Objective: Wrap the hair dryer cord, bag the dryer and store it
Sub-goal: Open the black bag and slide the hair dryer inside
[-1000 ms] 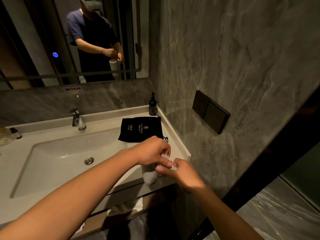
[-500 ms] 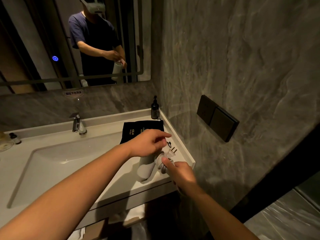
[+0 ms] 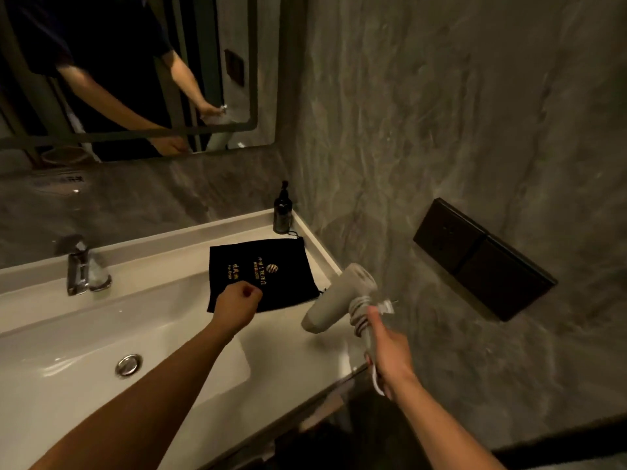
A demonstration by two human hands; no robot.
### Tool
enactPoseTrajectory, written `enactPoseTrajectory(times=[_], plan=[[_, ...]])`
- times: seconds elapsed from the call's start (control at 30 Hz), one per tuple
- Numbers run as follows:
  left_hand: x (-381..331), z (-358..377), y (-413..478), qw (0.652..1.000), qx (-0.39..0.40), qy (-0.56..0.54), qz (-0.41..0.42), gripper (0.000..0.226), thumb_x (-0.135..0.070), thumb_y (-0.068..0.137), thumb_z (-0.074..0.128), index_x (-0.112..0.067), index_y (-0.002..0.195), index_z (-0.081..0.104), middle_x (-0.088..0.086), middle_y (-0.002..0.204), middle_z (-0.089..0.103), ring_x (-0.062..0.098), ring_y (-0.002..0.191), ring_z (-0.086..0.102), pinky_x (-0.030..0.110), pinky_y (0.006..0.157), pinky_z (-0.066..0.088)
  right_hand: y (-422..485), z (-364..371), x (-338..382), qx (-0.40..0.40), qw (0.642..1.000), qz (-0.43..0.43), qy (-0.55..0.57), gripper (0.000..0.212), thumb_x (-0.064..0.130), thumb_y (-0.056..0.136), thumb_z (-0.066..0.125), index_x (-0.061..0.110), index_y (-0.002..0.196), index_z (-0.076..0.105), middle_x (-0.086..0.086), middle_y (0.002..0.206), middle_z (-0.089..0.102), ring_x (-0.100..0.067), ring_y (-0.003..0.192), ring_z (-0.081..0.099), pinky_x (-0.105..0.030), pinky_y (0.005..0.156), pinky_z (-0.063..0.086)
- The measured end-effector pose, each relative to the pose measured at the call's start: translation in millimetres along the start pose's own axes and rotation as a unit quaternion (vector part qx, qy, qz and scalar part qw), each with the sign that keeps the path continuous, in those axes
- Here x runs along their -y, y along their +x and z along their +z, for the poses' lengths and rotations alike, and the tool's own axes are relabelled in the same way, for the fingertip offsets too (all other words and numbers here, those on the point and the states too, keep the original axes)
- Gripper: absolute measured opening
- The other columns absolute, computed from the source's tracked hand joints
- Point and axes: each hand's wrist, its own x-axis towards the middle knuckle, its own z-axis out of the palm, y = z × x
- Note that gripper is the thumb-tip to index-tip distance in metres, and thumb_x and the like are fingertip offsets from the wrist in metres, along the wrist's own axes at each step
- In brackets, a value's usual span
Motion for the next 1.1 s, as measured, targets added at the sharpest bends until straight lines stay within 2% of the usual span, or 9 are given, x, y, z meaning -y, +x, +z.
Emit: enactPoseTrajectory(times=[0.13,0.3,0.4,0.5,0.6,0.7,0.9,1.03,1.1], plan=[[1.8,32.2,62.5,0.995,0.083,0.056,0.021,0.020,-0.030,0.092,0.063,-0.012,0.093,0.072,0.007,0.085,0.072,0.024,0.082,0.067,0.031,0.070,0.049,14.8,11.3,0.0,-0.055,0.998,0.041,0.006,0.056,0.069,0.079,0.072,0.016,0.090,0.083,0.003,0.085,0.084,-0.017,0.084,0.080,-0.033,0.081,0.060],[-12.2,86.0,120.6,0.980,0.155,0.101,0.070,0.028,-0.033,0.092,0.065,-0.004,0.090,0.065,0.016,0.089,0.070,0.031,0.087,0.065,0.037,0.075,0.050,24.7,17.9,-0.8,-0.092,0.994,0.049,-0.019,0.070,0.080,0.071,0.074,0.015,0.094,0.084,0.002,0.091,0.085,-0.015,0.087,0.080,-0.037,0.084,0.060],[-15.0,115.9,142.1,0.977,0.170,0.110,0.061,0.037,-0.042,0.090,0.065,-0.006,0.094,0.060,0.015,0.096,0.067,0.032,0.094,0.064,0.036,0.074,0.046,25.5,22.2,5.2,-0.126,0.991,0.041,-0.023,0.068,0.078,0.071,0.074,0.012,0.083,0.084,-0.010,0.078,0.082,-0.019,0.070,0.076,-0.035,0.066,0.059],[-14.0,141.4,149.5,0.970,0.158,0.185,0.018,0.060,-0.059,0.086,0.060,-0.007,0.116,0.059,0.016,0.117,0.060,0.036,0.113,0.057,0.046,0.091,0.048,21.4,25.8,15.2,-0.144,0.989,0.030,-0.034,0.060,0.080,0.064,0.072,0.020,0.059,0.079,-0.002,0.051,0.068,-0.009,0.044,0.061,-0.023,0.042,0.044],[-7.3,156.4,147.3,0.950,0.118,0.290,0.006,0.072,-0.067,0.079,0.060,-0.011,0.124,0.057,0.013,0.127,0.057,0.034,0.121,0.050,0.048,0.094,0.042,20.6,23.2,19.6,-0.153,0.986,0.022,-0.069,0.067,0.083,0.067,0.066,0.017,0.057,0.073,0.001,0.048,0.063,-0.011,0.044,0.057,-0.026,0.046,0.041],[-1.3,161.2,143.8,0.939,0.105,0.327,0.020,0.056,-0.053,0.079,0.062,-0.013,0.118,0.061,0.011,0.125,0.059,0.031,0.118,0.050,0.046,0.093,0.041,17.0,19.7,21.2,-0.155,0.983,0.015,-0.095,0.070,0.086,0.071,0.063,0.017,0.060,0.069,0.002,0.048,0.060,-0.013,0.044,0.054,-0.025,0.044,0.040],[18.7,142.6,123.2,0.969,0.149,0.195,0.020,0.027,-0.036,0.094,0.056,-0.011,0.090,0.064,0.011,0.101,0.067,0.036,0.107,0.056,0.041,0.087,0.047,8.3,14.9,26.0,-0.146,0.987,0.014,-0.064,0.057,0.079,0.078,0.065,0.028,0.053,0.072,0.004,0.047,0.061,-0.008,0.040,0.054,-0.021,0.038,0.039],[34.8,115.2,79.8,0.986,0.151,-0.064,-0.022,0.029,-0.018,0.089,0.069,-0.012,0.068,0.051,0.004,0.065,0.053,0.020,0.066,0.051,0.032,0.069,0.041,-1.0,9.4,30.6,-0.127,0.991,0.016,-0.034,0.058,0.071,0.083,0.067,0.023,0.052,0.074,0.002,0.050,0.066,-0.009,0.042,0.059,-0.020,0.041,0.043],[38.0,99.5,53.6,0.985,0.154,-0.073,0.007,0.025,-0.018,0.091,0.067,-0.009,0.073,0.053,0.002,0.065,0.053,0.014,0.061,0.047,0.032,0.062,0.040,-6.7,5.0,34.0,-0.124,0.992,0.011,-0.027,0.060,0.070,0.084,0.067,0.018,0.054,0.070,0.001,0.049,0.065,-0.010,0.042,0.058,-0.018,0.039,0.041]])
